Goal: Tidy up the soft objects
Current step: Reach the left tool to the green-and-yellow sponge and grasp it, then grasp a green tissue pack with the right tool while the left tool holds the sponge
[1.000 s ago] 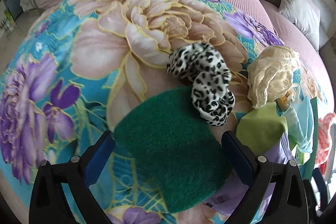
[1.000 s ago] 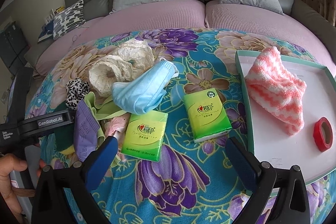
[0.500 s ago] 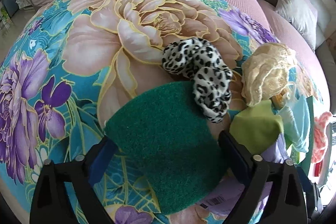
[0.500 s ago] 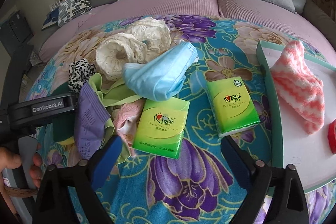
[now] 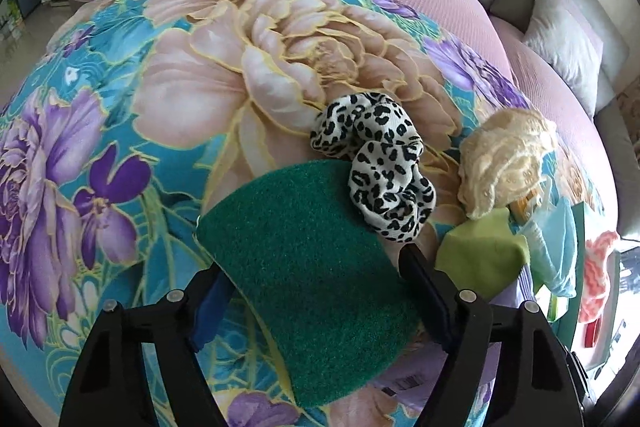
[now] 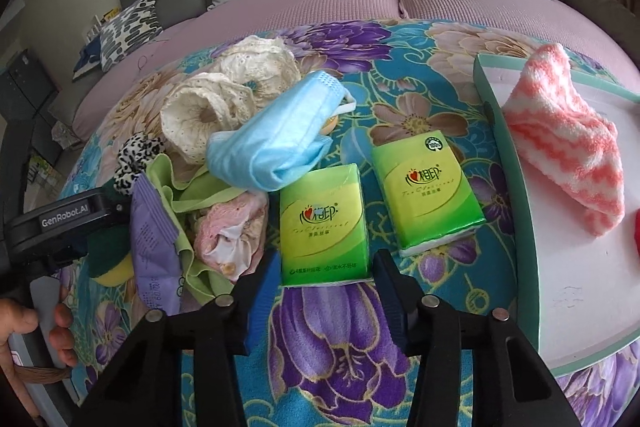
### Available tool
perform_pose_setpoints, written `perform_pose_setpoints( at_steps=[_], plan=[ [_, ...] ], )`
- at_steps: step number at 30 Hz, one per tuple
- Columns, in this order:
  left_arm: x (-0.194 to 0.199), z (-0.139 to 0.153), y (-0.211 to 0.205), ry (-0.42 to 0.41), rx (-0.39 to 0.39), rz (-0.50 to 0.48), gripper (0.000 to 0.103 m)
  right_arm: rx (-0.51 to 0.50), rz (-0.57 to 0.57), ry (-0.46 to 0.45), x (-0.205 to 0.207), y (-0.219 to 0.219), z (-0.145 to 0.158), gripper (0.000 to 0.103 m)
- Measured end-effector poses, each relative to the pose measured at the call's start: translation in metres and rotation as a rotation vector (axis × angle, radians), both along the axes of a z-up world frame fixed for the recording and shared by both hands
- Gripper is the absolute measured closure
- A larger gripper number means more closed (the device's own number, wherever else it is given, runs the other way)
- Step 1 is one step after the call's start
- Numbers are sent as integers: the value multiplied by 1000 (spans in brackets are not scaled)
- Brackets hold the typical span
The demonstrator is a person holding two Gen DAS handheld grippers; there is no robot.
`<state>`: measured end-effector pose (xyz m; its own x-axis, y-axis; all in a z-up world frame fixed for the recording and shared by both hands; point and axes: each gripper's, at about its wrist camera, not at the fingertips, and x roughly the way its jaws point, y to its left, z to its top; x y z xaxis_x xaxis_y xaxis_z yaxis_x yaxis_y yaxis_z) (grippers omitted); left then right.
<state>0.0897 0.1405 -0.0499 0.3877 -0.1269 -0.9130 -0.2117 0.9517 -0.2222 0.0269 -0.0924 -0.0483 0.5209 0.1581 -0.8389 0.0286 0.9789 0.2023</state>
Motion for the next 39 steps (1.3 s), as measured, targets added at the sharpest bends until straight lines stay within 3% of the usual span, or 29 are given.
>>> perform_pose_setpoints(
  at_steps=[5, 13, 24, 32, 39],
  plan=[
    [-2, 4, 8, -12, -5, 23, 24, 5, -1, -1, -1, -1, 0, 52],
    [-15, 32, 21, -102, 4, 48, 26, 7, -6, -21, -3, -3, 6, 53],
    [-31, 91, 18, -279, 24, 64, 26, 27, -5, -74, -10, -8, 23, 54],
    [-30, 91, 7, -270, 36, 34, 26, -10, 48, 12, -3, 4, 5, 54],
    [-28, 83, 5, -240, 40, 29, 26, -38, 64, 16, -1, 10, -1, 54]
  ],
)
